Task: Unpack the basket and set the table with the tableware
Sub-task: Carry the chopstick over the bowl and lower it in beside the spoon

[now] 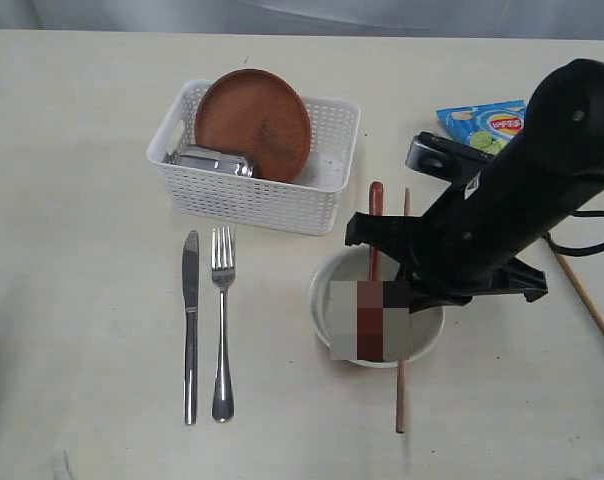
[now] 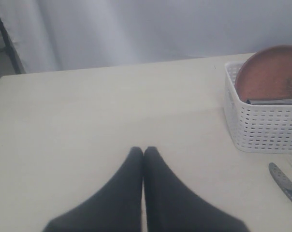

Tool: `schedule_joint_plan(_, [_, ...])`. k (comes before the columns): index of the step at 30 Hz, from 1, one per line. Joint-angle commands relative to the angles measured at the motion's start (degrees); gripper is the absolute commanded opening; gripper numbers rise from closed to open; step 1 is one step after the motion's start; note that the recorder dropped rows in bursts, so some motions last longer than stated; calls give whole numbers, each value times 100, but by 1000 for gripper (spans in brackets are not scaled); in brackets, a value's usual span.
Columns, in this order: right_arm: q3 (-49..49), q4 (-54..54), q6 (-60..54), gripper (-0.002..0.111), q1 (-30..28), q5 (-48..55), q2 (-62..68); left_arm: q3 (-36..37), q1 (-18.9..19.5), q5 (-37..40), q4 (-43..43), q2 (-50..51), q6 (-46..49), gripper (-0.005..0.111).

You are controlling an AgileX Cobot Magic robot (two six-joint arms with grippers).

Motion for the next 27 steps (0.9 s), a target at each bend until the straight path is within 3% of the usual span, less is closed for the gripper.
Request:
schedule_joint_plan(1, [4,401,-320,0,7,75,10,15,-24,-60,2,-18,9,0])
schedule_joint_plan(6, [4,787,-672,0,7,85,10,15,-24,-60,2,-18,9,0])
schedule_joint_plan(27, [115,645,-735,0,7,-40,157,15,-24,-60,2,-18,9,0])
